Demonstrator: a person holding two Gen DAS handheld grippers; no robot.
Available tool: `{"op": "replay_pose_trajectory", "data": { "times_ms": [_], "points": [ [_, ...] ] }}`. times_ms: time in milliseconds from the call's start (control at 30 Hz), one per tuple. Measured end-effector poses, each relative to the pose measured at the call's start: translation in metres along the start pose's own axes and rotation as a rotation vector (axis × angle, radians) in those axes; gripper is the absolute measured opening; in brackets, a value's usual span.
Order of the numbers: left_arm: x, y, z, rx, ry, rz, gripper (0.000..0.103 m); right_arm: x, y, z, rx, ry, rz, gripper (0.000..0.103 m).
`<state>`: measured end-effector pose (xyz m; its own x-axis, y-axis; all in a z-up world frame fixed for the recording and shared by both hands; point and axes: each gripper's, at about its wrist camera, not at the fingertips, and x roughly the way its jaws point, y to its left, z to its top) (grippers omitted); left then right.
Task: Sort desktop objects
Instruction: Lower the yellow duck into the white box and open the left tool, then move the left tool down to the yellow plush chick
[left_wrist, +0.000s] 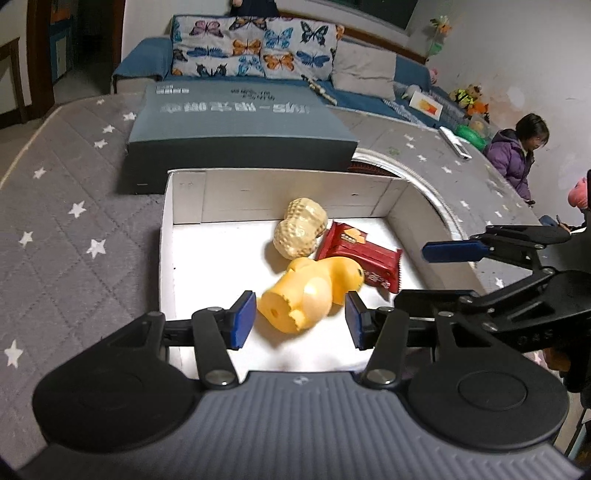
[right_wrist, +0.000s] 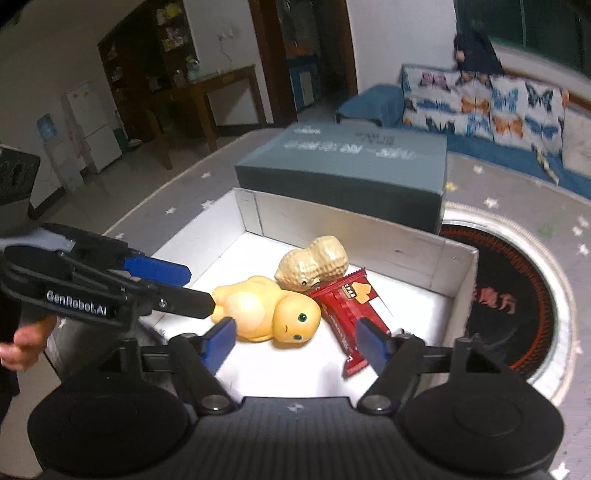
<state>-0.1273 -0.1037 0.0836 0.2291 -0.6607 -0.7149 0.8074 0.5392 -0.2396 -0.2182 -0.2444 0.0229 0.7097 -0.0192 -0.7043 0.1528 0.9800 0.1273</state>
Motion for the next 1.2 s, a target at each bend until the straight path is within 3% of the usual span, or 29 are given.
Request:
{"op": "replay_pose_trajectory", "data": {
  "times_ms": [133, 267, 533, 767, 1200],
  "points": [
    [-0.021, -0.01, -0.012, 0.03, -0.028, -0.004, 0.059, -0.027, 0.009, -0.009, -0.051, -0.045, 0.011, 0.086],
    [-0.041, -0.02, -0.026, 0.053, -0.047, -0.019, 0.062, -0.047, 0.021, -0.023, -0.098, -0.047, 0.036, 0.087],
    [-0.051, -0.034, -0.058, 0.075, -0.001, -0.067, 0.063, -0.057, 0.046, -0.064, -0.185, 0.055, 0.081, 0.085],
    [-0.035, -0.044, -0.075, 0.08, 0.066, -0.113, 0.063, -0.041, 0.057, -0.092, -0.189, 0.151, 0.119, 0.074],
    [-0.013, -0.045, -0.081, 0.058, 0.124, -0.159, 0.063, -0.023, 0.065, -0.107, -0.189, 0.188, 0.132, 0.057]
  ]
}}
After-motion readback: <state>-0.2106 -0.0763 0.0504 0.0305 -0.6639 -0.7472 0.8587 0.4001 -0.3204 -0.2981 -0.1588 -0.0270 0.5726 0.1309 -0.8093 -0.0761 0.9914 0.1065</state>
